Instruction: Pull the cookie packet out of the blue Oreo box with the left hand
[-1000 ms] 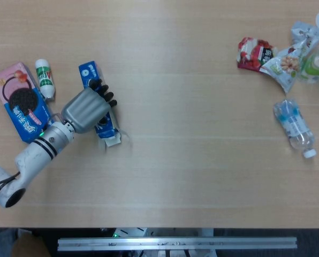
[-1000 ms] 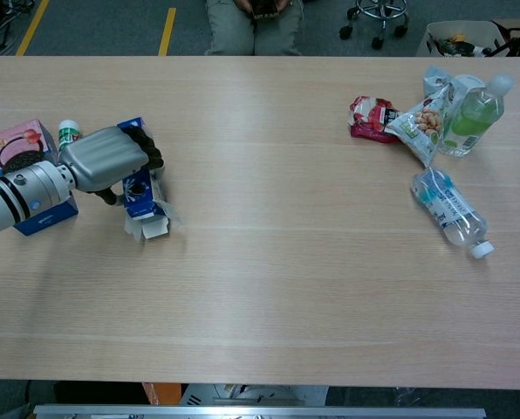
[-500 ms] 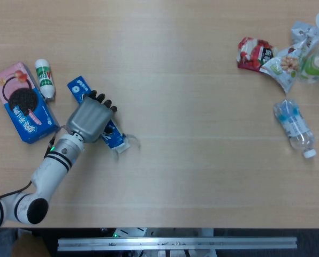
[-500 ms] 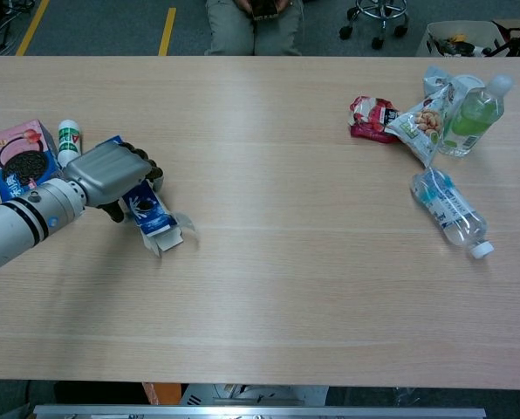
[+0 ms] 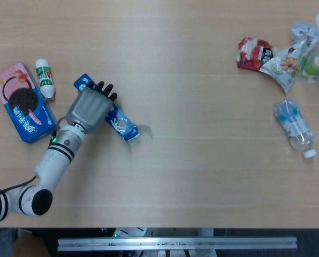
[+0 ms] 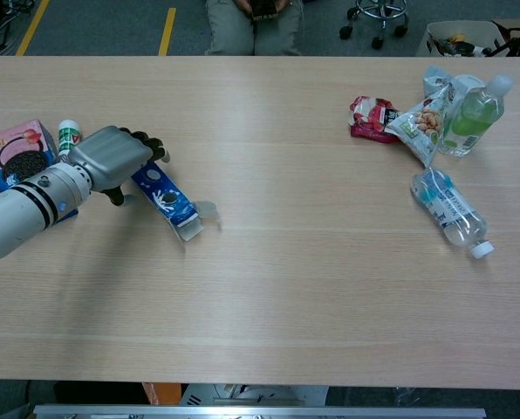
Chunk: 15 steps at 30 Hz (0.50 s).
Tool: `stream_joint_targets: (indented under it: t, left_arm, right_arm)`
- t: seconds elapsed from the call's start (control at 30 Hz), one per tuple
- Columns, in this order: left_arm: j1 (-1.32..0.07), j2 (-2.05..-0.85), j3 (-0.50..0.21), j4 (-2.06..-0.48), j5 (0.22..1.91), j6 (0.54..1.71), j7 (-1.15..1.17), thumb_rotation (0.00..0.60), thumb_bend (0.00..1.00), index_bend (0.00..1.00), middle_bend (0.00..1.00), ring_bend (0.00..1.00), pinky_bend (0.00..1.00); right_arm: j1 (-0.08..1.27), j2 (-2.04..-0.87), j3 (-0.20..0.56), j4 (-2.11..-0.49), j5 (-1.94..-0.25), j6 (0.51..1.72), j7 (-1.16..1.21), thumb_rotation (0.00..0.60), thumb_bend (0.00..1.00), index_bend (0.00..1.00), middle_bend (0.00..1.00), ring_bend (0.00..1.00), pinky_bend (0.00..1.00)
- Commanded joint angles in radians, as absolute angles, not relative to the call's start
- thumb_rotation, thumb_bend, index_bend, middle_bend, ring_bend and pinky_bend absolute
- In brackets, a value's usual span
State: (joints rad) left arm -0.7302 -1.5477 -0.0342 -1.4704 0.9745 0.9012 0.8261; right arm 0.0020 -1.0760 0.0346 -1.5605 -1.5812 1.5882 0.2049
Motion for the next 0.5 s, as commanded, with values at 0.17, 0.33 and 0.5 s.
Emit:
stream_joint_targets:
  t: [0.17,0.33,0.5]
  left_arm:
    - [-0.741,-1.517,0.013,-1.394,1.069,0.867,0.767,0.6,0.26,0.17,0.13,0.12,0.23]
    - [-0.739,-1.537,0.036,-1.345,1.166,0.869,0.695,0.6,0.26,0.28,0.16,0.12,0.23]
    - [-0.748,-1.585,0.074,-1.235,1.328,0.909,0.649,0.6,0.26,0.37,0.28,0.18,0.23]
  right_arm:
    - [0.002,-1.077,0.034,-1.562,-1.583,1.588,0.207,0.6,0.36,0.41,0.43,0.4,0.43]
    - [0.0,-1.078,0.032,-1.565,-1.585,1.59,0.206,0.6,0.35,0.41,0.43,0.4,0.43]
    - [-0.004,-1.076,0.032,-1.569,-1.589,1.596,0.203,0.6,0.35,0.41,0.43,0.4,0.43]
